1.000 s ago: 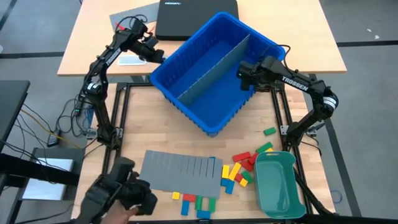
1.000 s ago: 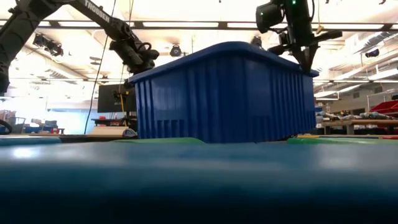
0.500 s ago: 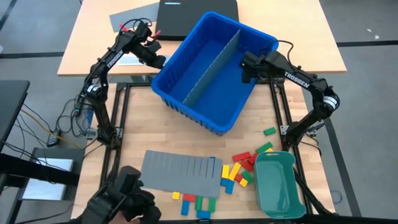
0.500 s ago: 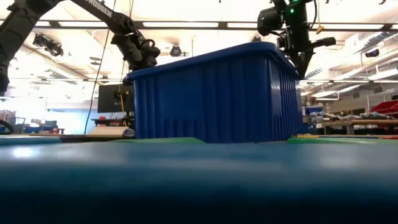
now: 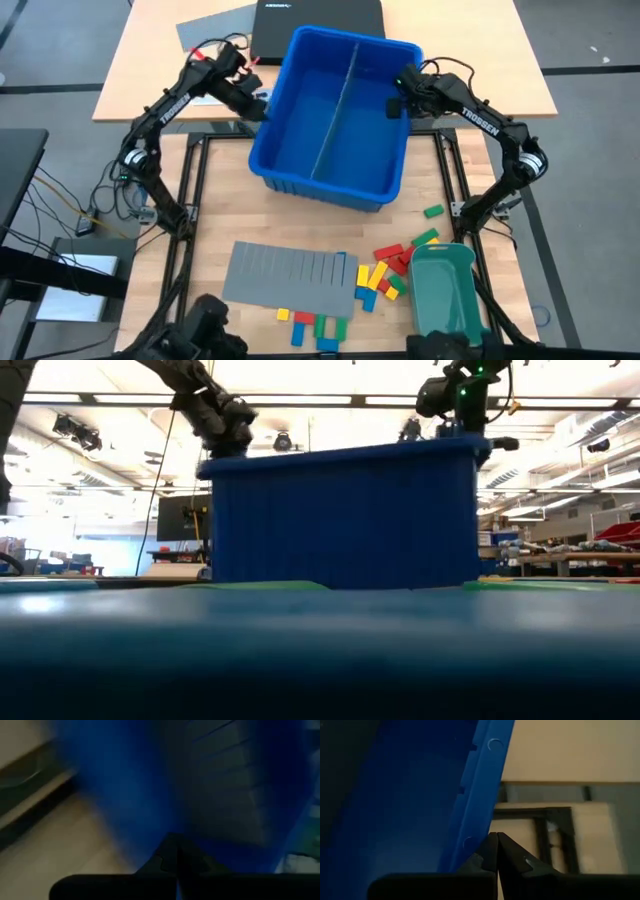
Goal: Sort Items/Unsort Items
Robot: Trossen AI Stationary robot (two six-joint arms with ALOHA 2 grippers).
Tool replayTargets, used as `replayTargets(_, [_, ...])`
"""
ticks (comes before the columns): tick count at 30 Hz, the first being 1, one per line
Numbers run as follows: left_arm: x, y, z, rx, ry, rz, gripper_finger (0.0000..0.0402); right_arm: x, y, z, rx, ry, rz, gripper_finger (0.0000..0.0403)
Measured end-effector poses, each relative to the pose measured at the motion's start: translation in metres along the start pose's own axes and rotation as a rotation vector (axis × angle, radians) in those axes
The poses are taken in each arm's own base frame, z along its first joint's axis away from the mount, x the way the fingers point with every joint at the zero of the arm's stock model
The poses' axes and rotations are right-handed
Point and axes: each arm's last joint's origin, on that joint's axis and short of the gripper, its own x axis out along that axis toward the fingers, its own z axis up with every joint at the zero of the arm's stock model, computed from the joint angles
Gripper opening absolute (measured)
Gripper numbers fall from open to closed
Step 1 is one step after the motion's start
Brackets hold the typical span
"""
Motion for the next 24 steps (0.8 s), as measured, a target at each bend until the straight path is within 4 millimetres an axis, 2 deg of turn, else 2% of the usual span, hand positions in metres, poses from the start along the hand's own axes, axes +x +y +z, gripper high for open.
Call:
replayTargets(4, [0.007,-0.013,-0.007,-0.002,-0.064,-0.042,0.0000,0.000,0.006,0.007,-0.027,-0.014,0.132,0.0001])
replayTargets(9, [0.000,-0.033,-0.014,0.018,-0.132,-0.028,0.0000,-0.001,0.013,0.019,-0.055,-0.115,0.229,0.0001])
replayTargets(11, [-0.010,-0.041,-0.015,0.038,-0.174,0.013,0.0000,-0.002,0.014,0.021,-0.054,-0.138,0.239,0.0001])
replayTargets(14, [-0.037,-0.050,-0.012,0.038,-0.328,0.141,0.0000,-0.009,0.012,0.027,-0.053,-0.163,0.244,0.0001])
replayTargets(18, [-0.062,-0.041,-0.013,-0.042,-0.425,0.254,0.0000,-0.015,0.008,0.033,-0.029,-0.206,0.211,0.0002])
replayTargets(24, [-0.065,-0.007,-0.019,-0.164,-0.343,0.313,0.0000,0.000,-0.007,0.036,0.063,-0.162,0.149,0.0001])
